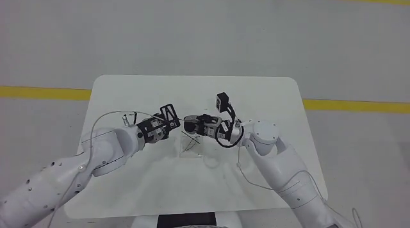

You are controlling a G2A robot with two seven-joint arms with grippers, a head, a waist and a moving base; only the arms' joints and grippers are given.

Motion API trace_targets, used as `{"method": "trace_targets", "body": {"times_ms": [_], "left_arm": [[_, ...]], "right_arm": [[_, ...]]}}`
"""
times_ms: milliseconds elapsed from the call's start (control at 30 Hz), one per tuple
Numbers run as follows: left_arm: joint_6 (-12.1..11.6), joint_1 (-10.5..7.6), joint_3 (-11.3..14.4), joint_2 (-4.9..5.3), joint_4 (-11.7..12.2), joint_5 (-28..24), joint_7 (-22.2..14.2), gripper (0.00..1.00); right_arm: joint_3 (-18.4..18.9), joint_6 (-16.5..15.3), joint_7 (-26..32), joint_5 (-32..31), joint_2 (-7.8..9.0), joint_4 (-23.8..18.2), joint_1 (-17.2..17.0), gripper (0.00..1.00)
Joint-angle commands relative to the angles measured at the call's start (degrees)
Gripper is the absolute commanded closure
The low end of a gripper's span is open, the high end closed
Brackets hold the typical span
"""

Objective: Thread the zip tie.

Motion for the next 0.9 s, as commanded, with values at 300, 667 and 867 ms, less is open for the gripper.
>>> {"method": "trace_targets", "body": {"times_ms": [300,667,867], "left_arm": [[0.0,0.0,0.0,0.0,0.0,0.0,0.0,1.0],[0.0,0.0,0.0,0.0,0.0,0.0,0.0,1.0],[0.0,0.0,0.0,0.0,0.0,0.0,0.0,1.0]], "right_arm": [[0.0,-0.4,0.0,0.1,-0.02,-0.3,0.0,0.89],[0.3,-0.7,-0.1,-0.4,0.13,-0.8,-0.6,0.9],[0.3,-0.5,0.0,-0.5,0.17,-0.9,-0.6,0.94]]}}
